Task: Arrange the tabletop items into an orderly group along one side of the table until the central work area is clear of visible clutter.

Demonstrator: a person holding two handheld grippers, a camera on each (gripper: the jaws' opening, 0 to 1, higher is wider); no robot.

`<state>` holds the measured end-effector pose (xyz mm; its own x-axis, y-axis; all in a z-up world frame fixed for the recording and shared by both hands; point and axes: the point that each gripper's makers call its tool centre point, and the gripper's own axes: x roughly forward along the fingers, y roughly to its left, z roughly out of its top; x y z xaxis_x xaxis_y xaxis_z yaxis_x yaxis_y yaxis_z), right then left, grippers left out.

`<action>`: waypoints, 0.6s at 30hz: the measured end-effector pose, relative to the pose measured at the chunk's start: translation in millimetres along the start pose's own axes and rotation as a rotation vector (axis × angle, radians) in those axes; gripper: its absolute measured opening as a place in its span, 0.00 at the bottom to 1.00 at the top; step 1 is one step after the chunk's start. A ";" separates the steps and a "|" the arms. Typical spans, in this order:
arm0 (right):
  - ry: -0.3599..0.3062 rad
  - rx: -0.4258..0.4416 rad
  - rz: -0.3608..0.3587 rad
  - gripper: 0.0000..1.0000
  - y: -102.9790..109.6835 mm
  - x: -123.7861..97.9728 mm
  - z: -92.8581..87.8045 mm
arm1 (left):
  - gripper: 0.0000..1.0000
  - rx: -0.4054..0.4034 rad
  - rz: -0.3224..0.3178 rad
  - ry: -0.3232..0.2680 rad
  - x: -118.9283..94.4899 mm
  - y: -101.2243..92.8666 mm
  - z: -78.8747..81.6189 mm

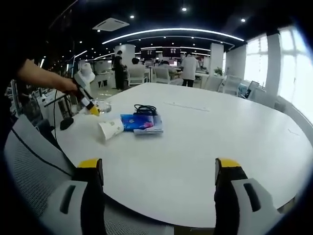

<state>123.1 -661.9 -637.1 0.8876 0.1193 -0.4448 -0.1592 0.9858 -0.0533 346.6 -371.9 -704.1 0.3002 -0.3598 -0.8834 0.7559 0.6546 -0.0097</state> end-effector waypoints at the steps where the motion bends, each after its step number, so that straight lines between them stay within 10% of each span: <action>1: 0.000 0.000 0.000 0.95 0.0 0.0 0.1 | 0.36 0.010 -0.004 0.009 -1.1 -0.3 -0.9; 18: -0.008 0.002 -0.010 0.92 -2.0 -1.4 1.3 | 0.36 0.095 -0.050 0.155 -6.9 -10.0 -23.0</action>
<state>122.7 -663.8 -635.2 0.8924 0.1108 -0.4374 -0.1500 0.9871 -0.0562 323.6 -360.6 -708.7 0.1735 -0.2786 -0.9446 0.8215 0.5700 -0.0172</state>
